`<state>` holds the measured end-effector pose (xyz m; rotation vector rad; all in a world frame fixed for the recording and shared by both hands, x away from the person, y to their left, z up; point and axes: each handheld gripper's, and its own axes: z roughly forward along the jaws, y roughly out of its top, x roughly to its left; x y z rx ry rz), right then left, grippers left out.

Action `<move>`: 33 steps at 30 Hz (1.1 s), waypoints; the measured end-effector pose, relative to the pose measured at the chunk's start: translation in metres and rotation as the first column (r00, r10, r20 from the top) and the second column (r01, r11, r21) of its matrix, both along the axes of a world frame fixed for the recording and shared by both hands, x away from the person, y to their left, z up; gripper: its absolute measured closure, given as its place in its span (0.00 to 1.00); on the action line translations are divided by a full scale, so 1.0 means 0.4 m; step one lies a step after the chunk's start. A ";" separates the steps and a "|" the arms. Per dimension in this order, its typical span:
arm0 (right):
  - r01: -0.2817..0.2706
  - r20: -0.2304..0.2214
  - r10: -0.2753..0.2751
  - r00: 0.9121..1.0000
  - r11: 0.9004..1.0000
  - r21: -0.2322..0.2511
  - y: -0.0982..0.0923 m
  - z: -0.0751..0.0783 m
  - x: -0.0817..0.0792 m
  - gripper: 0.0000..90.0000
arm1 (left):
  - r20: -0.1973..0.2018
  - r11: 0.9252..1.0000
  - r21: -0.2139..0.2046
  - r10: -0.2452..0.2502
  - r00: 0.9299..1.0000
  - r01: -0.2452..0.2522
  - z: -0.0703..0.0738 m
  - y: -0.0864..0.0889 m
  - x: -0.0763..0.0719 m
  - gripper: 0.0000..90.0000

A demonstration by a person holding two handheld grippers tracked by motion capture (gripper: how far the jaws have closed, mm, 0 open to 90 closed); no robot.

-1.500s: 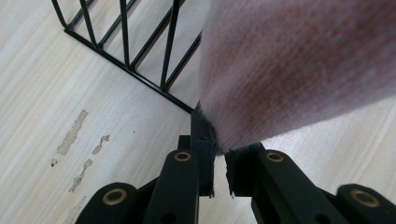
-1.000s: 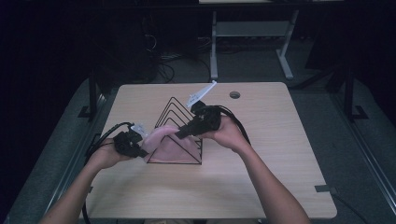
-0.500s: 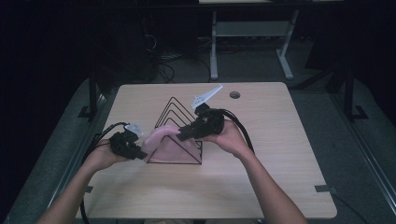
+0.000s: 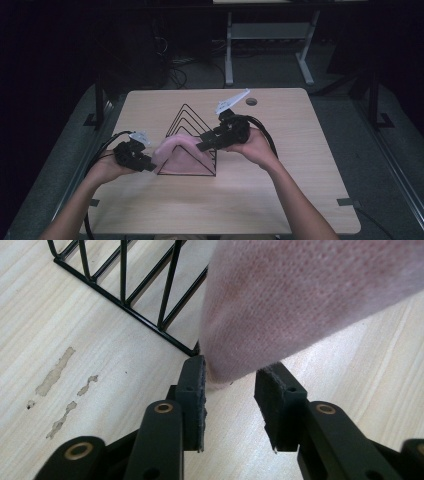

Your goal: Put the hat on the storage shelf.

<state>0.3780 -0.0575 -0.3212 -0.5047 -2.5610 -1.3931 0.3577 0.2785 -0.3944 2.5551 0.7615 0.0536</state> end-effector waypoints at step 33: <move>0.246 -0.050 -0.248 0.967 0.968 -0.042 -0.241 -0.091 -0.009 0.37 | -0.008 0.998 -0.052 0.035 0.999 -0.036 -0.004 0.039 -0.040 0.56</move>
